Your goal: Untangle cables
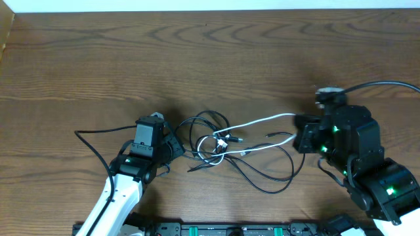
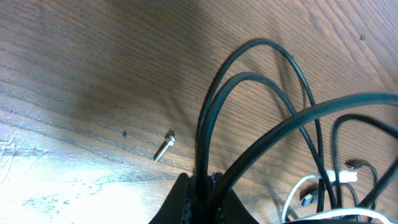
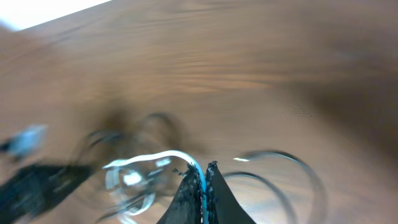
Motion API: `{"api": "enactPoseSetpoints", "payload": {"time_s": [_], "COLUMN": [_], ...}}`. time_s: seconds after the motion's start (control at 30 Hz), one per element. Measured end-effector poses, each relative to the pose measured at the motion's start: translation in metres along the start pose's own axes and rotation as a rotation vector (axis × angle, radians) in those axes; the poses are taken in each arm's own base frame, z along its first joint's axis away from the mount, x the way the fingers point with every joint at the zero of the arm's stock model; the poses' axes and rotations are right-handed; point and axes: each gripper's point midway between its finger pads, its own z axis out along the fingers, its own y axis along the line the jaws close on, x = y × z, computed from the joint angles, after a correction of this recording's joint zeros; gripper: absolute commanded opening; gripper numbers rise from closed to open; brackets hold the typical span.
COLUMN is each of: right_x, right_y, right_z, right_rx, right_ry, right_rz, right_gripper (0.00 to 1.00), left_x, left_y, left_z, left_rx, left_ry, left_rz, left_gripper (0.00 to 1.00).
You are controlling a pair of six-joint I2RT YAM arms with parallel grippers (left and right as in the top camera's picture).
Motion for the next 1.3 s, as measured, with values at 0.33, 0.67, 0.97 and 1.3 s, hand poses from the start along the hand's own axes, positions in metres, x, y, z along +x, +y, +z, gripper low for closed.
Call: {"api": "enactPoseSetpoints", "payload": {"time_s": [0.33,0.67,0.97,1.3], "right_x": [-0.014,-0.006,0.007,0.008], "right_y": [-0.070,-0.104,-0.132,-0.133], "right_z": [-0.011,-0.020,-0.031,-0.031], "right_rx": [0.310,0.433,0.538,0.538], "right_ry": [-0.106,-0.102,-0.079,-0.079], "right_rz": [0.197,0.343,0.452,0.488], "right_gripper": [0.01,0.01,0.05,0.31], "left_x": [0.000,0.000,-0.001,-0.005], "left_y": [0.000,0.007,0.017,0.023], "left_z": [0.000,0.000,-0.001,-0.001], "left_rx": [-0.002,-0.035,-0.086,-0.119], "left_ry": [0.000,-0.008,-0.020,-0.046], "left_rz": [0.000,-0.003,-0.006,-0.017], "left_gripper": [0.08,0.08,0.08,0.09]}}
